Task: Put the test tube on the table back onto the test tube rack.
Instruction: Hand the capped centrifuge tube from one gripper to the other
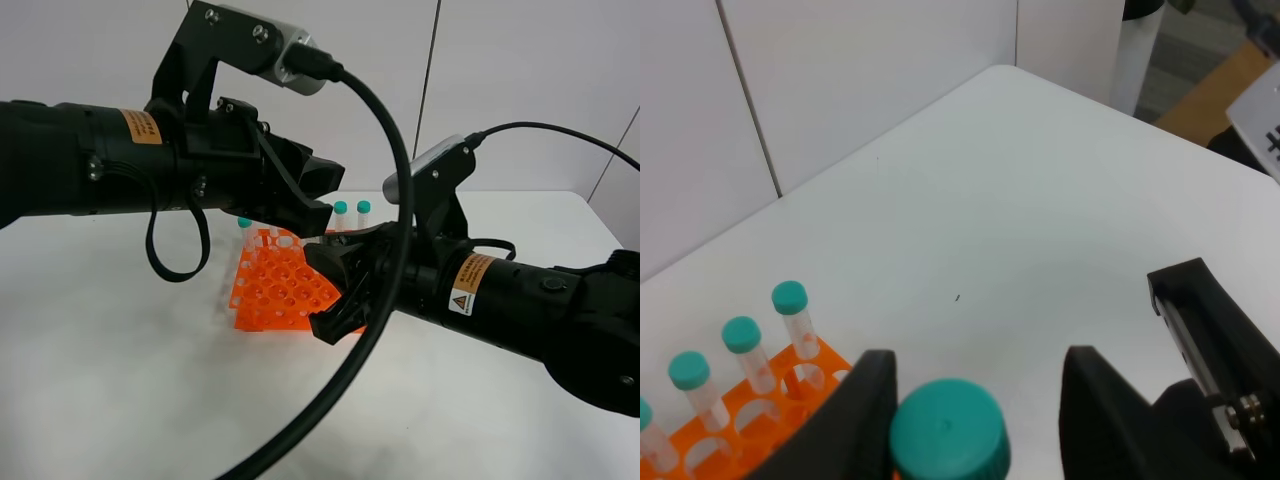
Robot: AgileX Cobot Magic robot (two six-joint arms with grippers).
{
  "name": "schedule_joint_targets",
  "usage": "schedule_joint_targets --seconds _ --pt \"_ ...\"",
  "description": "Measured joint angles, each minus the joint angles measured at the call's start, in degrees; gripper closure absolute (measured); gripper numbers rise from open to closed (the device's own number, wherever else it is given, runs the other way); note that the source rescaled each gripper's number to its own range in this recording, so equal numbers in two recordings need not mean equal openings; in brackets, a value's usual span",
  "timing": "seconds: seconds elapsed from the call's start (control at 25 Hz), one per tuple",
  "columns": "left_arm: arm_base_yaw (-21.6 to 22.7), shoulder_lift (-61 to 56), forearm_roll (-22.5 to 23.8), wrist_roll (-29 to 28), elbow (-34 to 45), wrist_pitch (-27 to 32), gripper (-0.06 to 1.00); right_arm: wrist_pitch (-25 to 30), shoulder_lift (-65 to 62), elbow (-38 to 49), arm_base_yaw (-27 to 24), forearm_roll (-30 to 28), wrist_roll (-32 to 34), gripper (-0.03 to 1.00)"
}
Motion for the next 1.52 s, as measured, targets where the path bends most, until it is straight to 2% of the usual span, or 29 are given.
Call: schedule_joint_targets --seconds 0.12,0.2,0.24,0.72,0.76,0.8,0.92,0.96,1.0,1.08,1.24,1.52 --pt "0.00 0.00 0.00 0.00 0.00 0.16 0.77 -1.30 0.00 0.00 0.00 0.00 -0.02 0.97" --pt "0.00 0.00 0.00 0.00 0.00 0.16 0.93 -1.52 0.00 0.00 0.00 0.00 -0.02 0.97" --pt "0.00 0.00 0.00 0.00 0.00 0.16 0.94 -1.52 0.00 0.00 0.00 0.00 -0.02 0.97" --pt "0.00 0.00 0.00 1.27 0.00 0.23 0.94 -1.52 0.00 0.00 0.00 0.00 -0.02 0.97" --pt "0.00 0.00 0.00 1.27 0.00 0.23 0.94 -1.52 0.00 0.00 0.00 0.00 -0.02 0.92" --pt "0.00 0.00 0.07 1.41 0.00 0.23 0.94 -1.52 0.00 0.00 0.00 0.00 -0.02 0.80" --pt "0.00 0.00 0.07 1.42 0.00 0.23 0.94 -1.52 0.00 0.00 0.00 0.00 -0.02 0.33" --pt "0.00 0.00 0.07 1.46 0.00 0.23 0.94 -1.52 0.00 0.00 0.00 0.00 -0.02 0.23" --pt "0.00 0.00 0.07 1.46 0.00 0.23 0.94 -1.52 0.00 0.00 0.00 0.00 -0.02 0.18" --pt "0.00 0.00 0.07 1.46 0.00 0.23 0.94 -1.45 0.00 0.00 0.00 0.00 -0.02 0.12" --pt "0.00 0.00 0.11 1.46 0.00 0.61 0.94 -0.70 0.00 0.00 0.00 0.38 -0.02 0.09" --pt "0.00 0.00 0.11 1.46 0.00 1.10 0.94 6.74 0.00 0.00 -3.36 0.67 -0.14 0.09"
